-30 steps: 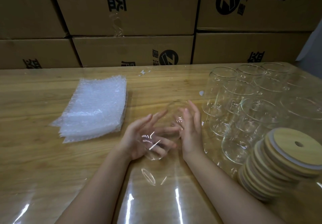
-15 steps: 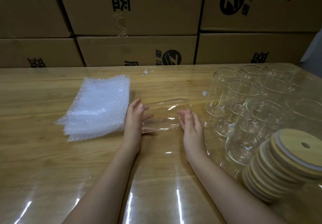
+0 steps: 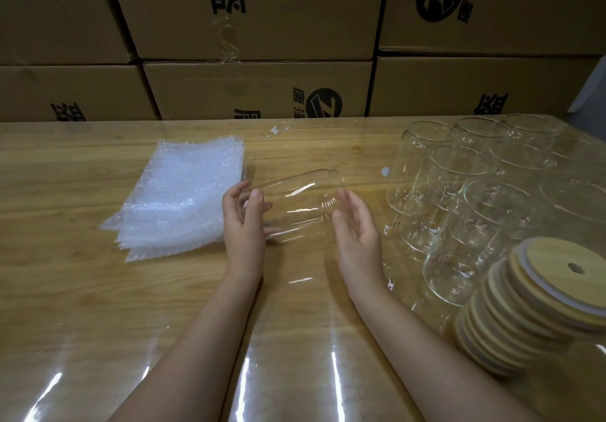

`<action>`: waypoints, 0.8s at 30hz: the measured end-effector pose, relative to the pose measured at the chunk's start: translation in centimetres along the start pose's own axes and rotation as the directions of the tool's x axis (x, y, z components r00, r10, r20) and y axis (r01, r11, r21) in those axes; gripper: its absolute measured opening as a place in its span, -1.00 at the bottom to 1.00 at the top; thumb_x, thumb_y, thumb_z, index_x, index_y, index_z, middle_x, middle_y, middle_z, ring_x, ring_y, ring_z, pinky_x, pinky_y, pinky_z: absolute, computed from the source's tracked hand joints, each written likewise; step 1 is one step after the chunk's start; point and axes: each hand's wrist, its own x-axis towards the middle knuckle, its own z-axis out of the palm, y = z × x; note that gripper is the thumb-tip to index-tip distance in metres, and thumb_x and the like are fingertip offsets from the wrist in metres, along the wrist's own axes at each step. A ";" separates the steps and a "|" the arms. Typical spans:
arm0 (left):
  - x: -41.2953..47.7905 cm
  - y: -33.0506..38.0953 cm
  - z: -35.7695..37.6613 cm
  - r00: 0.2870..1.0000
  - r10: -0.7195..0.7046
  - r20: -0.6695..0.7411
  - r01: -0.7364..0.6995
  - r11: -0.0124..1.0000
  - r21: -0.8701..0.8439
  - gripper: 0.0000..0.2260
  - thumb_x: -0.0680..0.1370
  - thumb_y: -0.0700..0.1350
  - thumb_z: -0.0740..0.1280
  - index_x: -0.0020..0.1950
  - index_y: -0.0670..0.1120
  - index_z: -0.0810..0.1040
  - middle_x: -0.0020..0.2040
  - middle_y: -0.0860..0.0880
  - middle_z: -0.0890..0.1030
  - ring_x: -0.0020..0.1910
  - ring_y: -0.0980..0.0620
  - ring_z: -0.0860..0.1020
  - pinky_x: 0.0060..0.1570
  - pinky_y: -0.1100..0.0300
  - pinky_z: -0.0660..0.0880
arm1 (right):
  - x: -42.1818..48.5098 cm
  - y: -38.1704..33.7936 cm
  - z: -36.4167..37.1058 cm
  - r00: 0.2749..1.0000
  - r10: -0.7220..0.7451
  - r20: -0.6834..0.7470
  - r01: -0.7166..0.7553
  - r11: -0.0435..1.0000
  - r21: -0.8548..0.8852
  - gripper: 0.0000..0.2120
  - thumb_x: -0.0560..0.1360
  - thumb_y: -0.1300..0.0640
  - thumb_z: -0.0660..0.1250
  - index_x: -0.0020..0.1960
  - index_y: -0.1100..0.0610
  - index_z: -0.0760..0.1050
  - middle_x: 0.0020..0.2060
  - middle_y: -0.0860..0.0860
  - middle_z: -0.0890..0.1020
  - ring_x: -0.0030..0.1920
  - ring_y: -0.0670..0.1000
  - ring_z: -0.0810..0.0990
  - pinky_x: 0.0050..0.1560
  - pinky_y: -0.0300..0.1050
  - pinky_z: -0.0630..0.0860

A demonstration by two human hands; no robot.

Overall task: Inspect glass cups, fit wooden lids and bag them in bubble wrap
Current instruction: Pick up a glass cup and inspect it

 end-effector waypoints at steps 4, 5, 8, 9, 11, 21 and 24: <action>-0.2 -0.1 0.0 1.000 0.007 0.025 -0.008 0.999 0.045 -0.68 0.45 0.14 0.23 0.17 0.10 0.41 0.07 0.06 0.52 0.00 0.03 0.61 -0.40 0.16 0.55 | -0.1 -0.1 -0.1 0.998 -0.058 0.014 0.058 0.998 -0.037 -0.58 0.61 0.25 0.19 0.34 -0.18 0.30 0.38 -0.19 0.39 0.37 -0.32 0.32 0.32 -0.40 0.28; -0.3 -0.1 0.0 0.999 0.008 0.044 -0.011 0.998 0.067 -0.67 0.43 0.17 0.25 0.15 0.11 0.43 0.07 0.02 0.53 -0.02 0.05 0.61 -0.40 0.15 0.56 | -0.2 -0.2 -0.1 0.997 -0.083 0.010 0.083 0.994 -0.066 -0.58 0.62 0.24 0.18 0.36 -0.18 0.30 0.41 -0.19 0.37 0.40 -0.30 0.28 0.35 -0.39 0.24; -0.6 0.2 0.1 0.992 0.026 0.126 -0.039 0.994 0.102 -0.62 0.35 0.24 0.25 0.10 0.13 0.48 0.05 -0.05 0.57 -0.11 0.11 0.63 -0.49 0.17 0.52 | -0.2 -0.3 -0.4 0.991 -0.130 -0.019 0.127 0.984 -0.122 -0.61 0.64 0.21 0.11 0.42 -0.07 0.30 0.44 -0.19 0.33 0.40 -0.35 0.24 0.30 -0.50 0.20; -0.7 0.2 0.1 0.989 0.028 0.147 -0.043 0.994 0.104 -0.62 0.35 0.23 0.26 0.10 0.11 0.49 0.03 -0.06 0.58 -0.14 0.11 0.63 -0.52 0.19 0.50 | -0.2 -0.4 -0.5 0.992 -0.122 -0.026 0.118 0.986 -0.114 -0.62 0.65 0.20 0.09 0.43 -0.06 0.30 0.43 -0.20 0.34 0.39 -0.37 0.24 0.27 -0.53 0.20; -0.6 0.3 -0.1 0.986 0.012 0.166 -0.028 0.995 0.094 -0.65 0.39 0.16 0.28 0.11 0.05 0.51 -0.02 -0.06 0.60 -0.17 0.08 0.63 -0.56 0.21 0.45 | -0.2 -0.6 -0.6 0.994 -0.104 -0.036 0.101 0.991 -0.083 -0.65 0.66 0.17 0.08 0.41 -0.06 0.33 0.37 -0.26 0.38 0.36 -0.39 0.28 0.23 -0.55 0.23; 0.1 0.5 -0.9 0.977 -0.070 0.199 0.089 0.992 -0.088 -0.62 0.32 0.18 0.28 0.02 0.00 0.57 -0.13 -0.06 0.65 -0.20 -0.07 0.63 -0.59 0.27 0.35 | -0.8 -1.4 0.0 0.995 -0.079 0.057 0.081 0.996 -0.028 -0.58 0.48 -0.29 0.07 0.31 -0.26 0.28 0.39 -0.16 0.41 0.34 -0.25 0.39 0.39 -0.12 0.34; 0.3 0.3 -1.0 0.978 -0.104 0.180 0.125 0.986 -0.112 -0.59 0.35 0.18 0.28 0.07 -0.03 0.55 -0.10 -0.10 0.64 -0.15 -0.13 0.64 -0.56 0.24 0.35 | -0.7 -1.4 0.1 0.995 -0.058 0.081 0.058 0.998 0.004 -0.49 0.40 -0.41 0.12 0.30 -0.31 0.24 0.38 -0.18 0.41 0.29 -0.20 0.47 0.34 -0.06 0.42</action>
